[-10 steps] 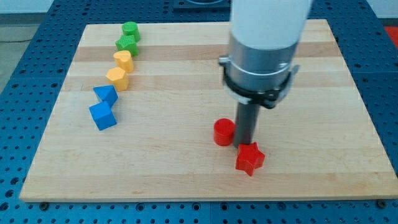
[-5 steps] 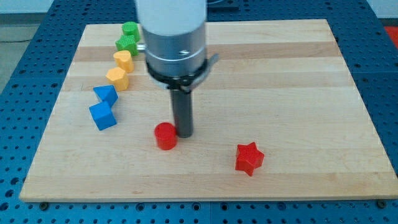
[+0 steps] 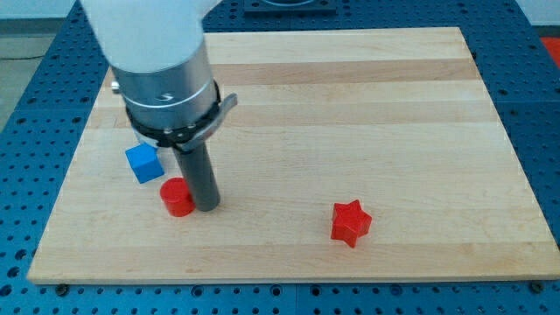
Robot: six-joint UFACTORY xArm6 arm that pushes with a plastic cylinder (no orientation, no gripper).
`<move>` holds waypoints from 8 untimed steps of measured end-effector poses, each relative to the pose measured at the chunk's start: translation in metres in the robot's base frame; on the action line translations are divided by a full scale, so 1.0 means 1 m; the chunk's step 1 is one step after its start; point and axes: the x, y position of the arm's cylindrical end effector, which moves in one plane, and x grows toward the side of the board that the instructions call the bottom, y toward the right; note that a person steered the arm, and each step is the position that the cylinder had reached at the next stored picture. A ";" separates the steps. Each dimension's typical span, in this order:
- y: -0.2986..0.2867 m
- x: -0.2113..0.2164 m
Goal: Move the red circle bottom to the blue cube
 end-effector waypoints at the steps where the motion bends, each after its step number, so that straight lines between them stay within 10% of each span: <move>1: -0.012 0.007; 8: -0.044 0.014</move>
